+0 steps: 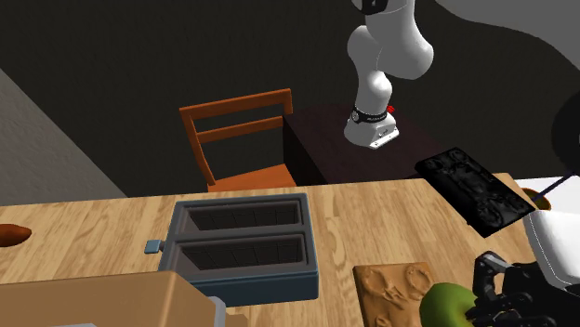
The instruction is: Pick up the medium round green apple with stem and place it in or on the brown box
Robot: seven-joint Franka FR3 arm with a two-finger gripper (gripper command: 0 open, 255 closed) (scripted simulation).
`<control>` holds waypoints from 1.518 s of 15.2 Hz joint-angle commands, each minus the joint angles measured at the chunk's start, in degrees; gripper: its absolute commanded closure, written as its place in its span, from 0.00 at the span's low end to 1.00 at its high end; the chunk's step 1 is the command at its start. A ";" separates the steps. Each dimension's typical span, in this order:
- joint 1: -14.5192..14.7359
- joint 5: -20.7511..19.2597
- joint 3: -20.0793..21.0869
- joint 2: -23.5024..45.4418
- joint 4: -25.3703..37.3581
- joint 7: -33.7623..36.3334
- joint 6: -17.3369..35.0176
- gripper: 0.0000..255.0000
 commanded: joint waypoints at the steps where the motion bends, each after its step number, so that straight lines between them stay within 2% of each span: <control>1: -0.24 -0.36 -0.17 0.18 -1.42 0.54 1.40 1.00; 16: 1.01 -5.06 -3.46 4.75 -6.58 4.38 9.37 1.00; 23: 1.11 -5.30 -3.65 5.00 -6.74 4.56 9.70 1.00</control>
